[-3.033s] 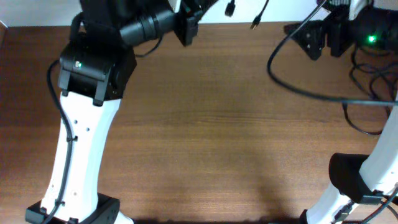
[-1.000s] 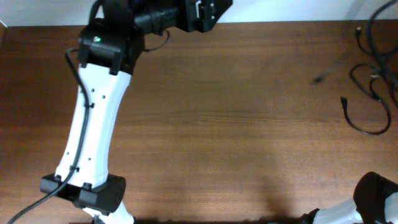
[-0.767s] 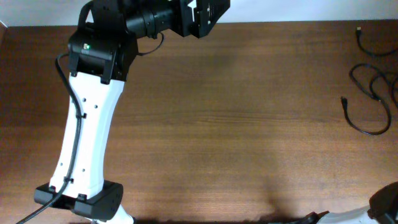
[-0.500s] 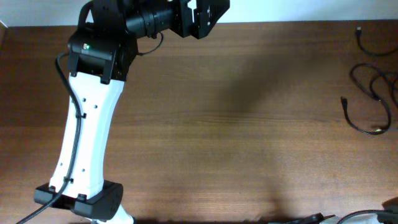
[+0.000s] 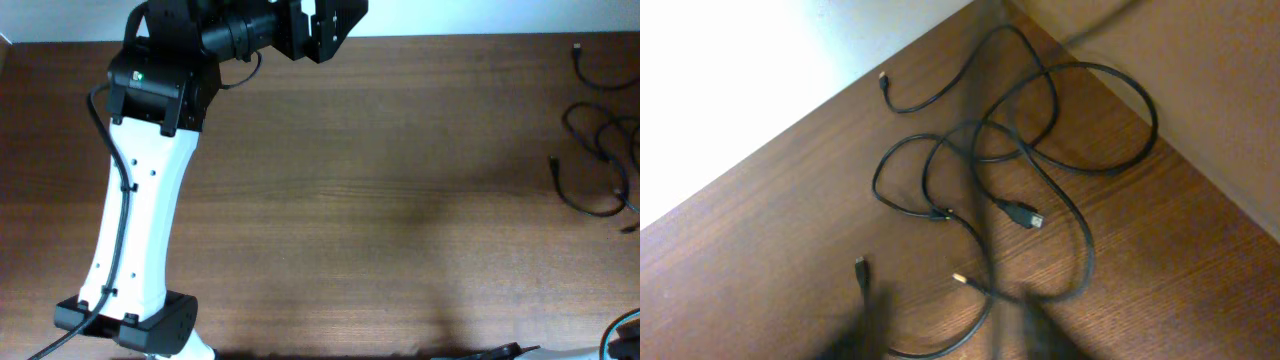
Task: Untangle cables
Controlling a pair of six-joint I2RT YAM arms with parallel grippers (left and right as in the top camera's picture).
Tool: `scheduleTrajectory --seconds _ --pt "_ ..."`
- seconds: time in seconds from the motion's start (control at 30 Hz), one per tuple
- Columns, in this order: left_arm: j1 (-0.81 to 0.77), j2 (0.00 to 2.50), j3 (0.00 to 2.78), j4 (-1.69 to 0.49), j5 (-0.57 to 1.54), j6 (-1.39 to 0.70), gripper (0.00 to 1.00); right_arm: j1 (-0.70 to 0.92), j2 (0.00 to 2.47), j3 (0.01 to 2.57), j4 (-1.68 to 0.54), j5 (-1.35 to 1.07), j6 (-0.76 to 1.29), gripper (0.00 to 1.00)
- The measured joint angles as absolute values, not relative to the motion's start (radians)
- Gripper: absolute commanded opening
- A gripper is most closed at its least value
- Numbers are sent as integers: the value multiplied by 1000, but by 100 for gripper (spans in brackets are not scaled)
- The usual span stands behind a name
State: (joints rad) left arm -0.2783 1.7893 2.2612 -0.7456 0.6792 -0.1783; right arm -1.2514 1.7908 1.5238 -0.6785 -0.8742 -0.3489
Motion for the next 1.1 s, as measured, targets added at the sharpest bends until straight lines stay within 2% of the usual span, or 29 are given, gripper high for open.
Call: scheduleTrajectory --seconds 0.07,0.1,0.13,0.2,0.27,0.37,0.43,0.5,0.53,0.6,0.67,0.77,0.8,0.9,1.0,1.1 --pt "-278 1789 2261 -750 679 -178 99 -1247 1790 1521 -657 -892 -307 84" --pt "-278 1789 2261 -752 679 -178 99 -1247 1790 1521 -658 -910 -295 84" --pt "-278 1787 2261 -752 679 -175 99 -1242 1772 1524 -665 -935 -286 89" --pt "-278 1772 2261 -753 671 -150 99 -1184 1622 1604 -719 -978 -273 96" --pt "-278 1724 2263 -754 607 -126 99 -996 1361 1798 -752 -1019 -231 98" --pt "-278 1655 2277 -752 524 -98 99 -738 1169 1978 -698 -1058 -210 99" --pt "-278 1644 2282 -769 503 -70 99 -576 1114 2034 -586 -1068 -210 98" --pt "-278 1644 2281 -786 489 -55 99 -427 1124 2024 -583 -1096 -210 99" --pt "-278 1644 2282 -787 488 -48 99 -340 1121 1971 -582 -1071 -213 99" --pt "-279 1645 2281 -804 480 -44 99 -133 1007 1697 -550 -923 -245 99" --pt "-279 1645 2282 -824 474 -44 99 -2 682 1379 -367 -738 -215 99" --pt "-279 1644 2283 -863 471 -44 99 22 220 1303 -782 -650 -245 99" --pt "-279 1643 2283 -872 471 -44 99 22 168 1250 -898 -624 -271 99" --pt "-279 1637 2283 -902 471 -44 99 22 162 971 -915 -503 -296 99" --pt "-279 1592 2283 -921 470 -44 99 22 162 673 -769 -342 -231 98" --pt "-279 1521 2283 -933 421 -21 99 22 138 584 -709 -458 -414 98"
